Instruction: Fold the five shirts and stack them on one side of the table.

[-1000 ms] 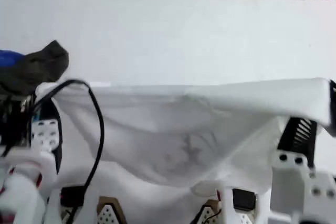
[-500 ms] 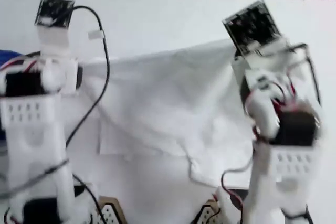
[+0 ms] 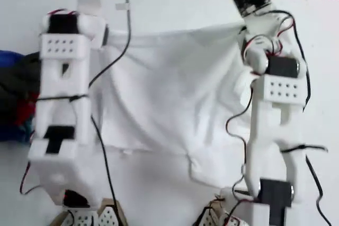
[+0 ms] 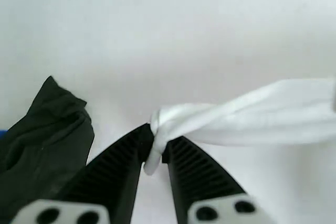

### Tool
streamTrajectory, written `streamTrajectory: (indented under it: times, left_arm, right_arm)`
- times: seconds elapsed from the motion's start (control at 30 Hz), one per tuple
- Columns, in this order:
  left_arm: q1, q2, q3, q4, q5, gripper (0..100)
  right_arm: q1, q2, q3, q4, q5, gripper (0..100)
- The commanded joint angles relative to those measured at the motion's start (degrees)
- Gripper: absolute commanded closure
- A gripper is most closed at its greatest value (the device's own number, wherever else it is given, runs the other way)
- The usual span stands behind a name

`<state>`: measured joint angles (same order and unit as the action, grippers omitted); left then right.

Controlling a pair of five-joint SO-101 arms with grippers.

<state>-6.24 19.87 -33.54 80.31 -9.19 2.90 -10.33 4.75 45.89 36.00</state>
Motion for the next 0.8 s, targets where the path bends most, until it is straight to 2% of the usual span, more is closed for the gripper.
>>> streamTrajectory:
  times: [0.0, 0.57, 0.77]
  left_arm:
    - [0.88, 8.44, -10.59, 0.44, 0.53, 98]
    - [-0.09, 41.23, -39.78, -0.88, 0.53, 98]
    - [0.00, 47.30, -47.43, 3.96, 0.53, 97]
  right_arm:
    - [0.31, 5.23, -5.98, -1.54, 0.53, 97.9]
    - [-2.42, 41.63, -28.75, -1.71, 0.44, 97.8]
    - [-2.24, 48.40, -32.88, 0.22, 0.09, 97.8]
